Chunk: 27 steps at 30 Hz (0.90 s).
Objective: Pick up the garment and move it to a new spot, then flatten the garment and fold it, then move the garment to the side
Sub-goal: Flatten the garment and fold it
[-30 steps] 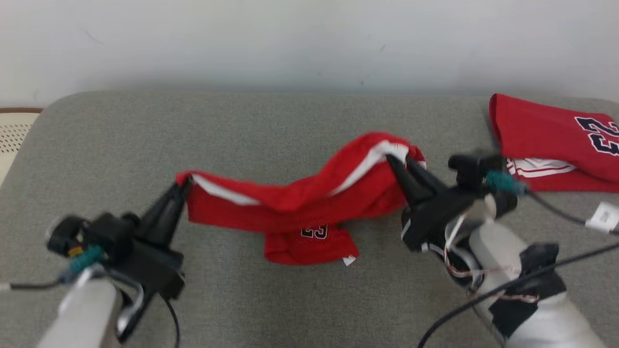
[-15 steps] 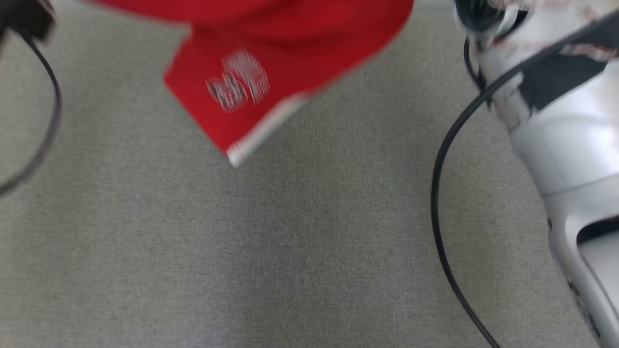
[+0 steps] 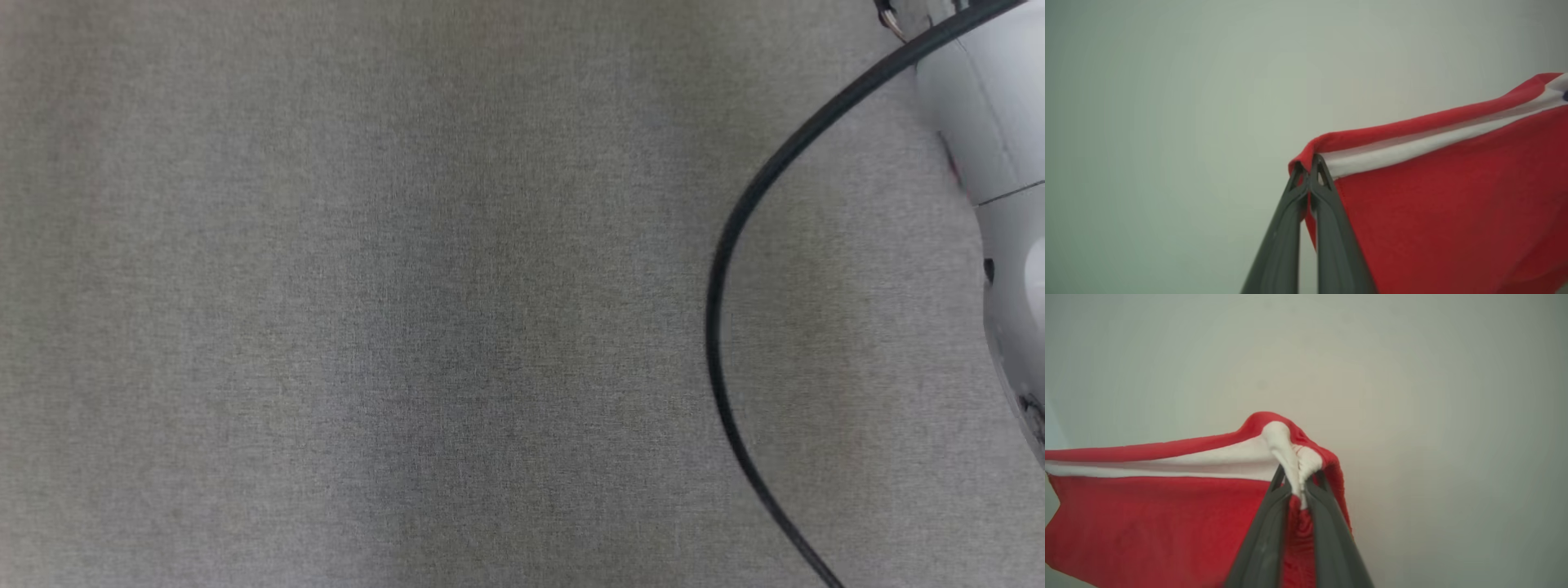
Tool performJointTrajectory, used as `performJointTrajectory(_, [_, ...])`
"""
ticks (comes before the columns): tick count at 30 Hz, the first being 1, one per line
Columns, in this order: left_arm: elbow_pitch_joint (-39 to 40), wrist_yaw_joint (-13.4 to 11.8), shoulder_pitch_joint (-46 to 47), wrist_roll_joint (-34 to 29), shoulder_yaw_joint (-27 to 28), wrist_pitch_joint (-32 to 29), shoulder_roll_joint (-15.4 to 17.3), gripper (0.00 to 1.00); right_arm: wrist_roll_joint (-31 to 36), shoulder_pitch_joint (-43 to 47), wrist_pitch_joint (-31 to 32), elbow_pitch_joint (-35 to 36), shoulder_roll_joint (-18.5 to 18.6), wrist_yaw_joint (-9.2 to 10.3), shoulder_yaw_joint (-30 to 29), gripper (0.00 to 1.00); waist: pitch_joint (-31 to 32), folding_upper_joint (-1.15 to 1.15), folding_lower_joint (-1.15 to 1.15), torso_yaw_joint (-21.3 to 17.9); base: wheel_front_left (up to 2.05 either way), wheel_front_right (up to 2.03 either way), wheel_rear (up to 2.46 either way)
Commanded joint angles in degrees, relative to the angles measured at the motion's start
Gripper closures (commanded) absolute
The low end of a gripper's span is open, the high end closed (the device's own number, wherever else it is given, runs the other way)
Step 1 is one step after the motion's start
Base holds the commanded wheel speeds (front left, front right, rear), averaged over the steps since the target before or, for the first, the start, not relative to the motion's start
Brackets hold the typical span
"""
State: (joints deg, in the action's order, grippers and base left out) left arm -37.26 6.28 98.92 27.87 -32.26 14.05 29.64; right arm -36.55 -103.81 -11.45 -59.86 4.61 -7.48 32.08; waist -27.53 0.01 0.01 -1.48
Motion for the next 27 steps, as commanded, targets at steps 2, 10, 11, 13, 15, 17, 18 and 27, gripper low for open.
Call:
performJointTrajectory(2, [-0.9,0.0,-1.1,-0.5,-0.1,0.6,0.0,1.0,0.6,0.9,-0.5,-0.9,-0.1,-0.03,1.7,1.0,-3.1,-0.01,-0.01,0.6,0.0,0.0,0.0])
performJointTrajectory(10, [3.8,0.5,-12.0,0.7,1.2,1.2,2.1,1.0,-5.4,11.1,-0.3,5.8,2.5,-0.03,10.7,1.0,-3.5,-0.01,-0.01,-0.1,0.0,0.0,0.0])
performJointTrajectory(11, [5.6,0.3,-14.3,1.1,2.2,1.2,2.8,1.0,-6.3,13.2,-0.2,7.4,2.9,-0.03,12.2,1.0,-3.2,-0.01,-0.01,-0.5,0.0,0.0,0.0])
performJointTrajectory(13, [9.7,-0.2,-21.0,1.7,3.6,1.1,3.0,1.0,-9.0,18.1,-0.3,11.3,4.0,-0.03,15.0,1.0,-2.0,-0.01,-0.01,-0.9,0.0,0.0,0.0])
performJointTrajectory(15, [14.5,-1.5,-27.9,2.6,5.8,1.2,3.4,1.0,-11.4,22.8,-0.6,15.4,6.1,-0.03,17.6,1.0,-0.5,-0.01,-0.01,-1.4,0.0,0.0,0.0])
performJointTrajectory(17, [19.3,-3.5,-35.2,3.2,8.4,1.2,4.1,1.0,-13.1,27.1,-0.9,19.6,7.5,-0.03,20.1,1.0,1.1,-0.01,-0.01,-2.3,0.0,0.0,0.0])
performJointTrajectory(18, [21.7,-4.1,-39.2,3.3,8.8,1.2,3.9,1.0,-13.9,29.2,-1.3,21.6,8.4,-0.03,21.0,1.0,2.0,-0.01,-0.01,-2.6,0.0,0.0,0.0])
performJointTrajectory(27, [38.5,-10.9,-71.6,2.1,14.2,1.2,2.0,1.0,-17.0,48.7,-3.0,34.1,15.8,-0.03,25.7,1.0,8.4,-0.01,-0.01,-4.0,0.0,0.0,0.0])
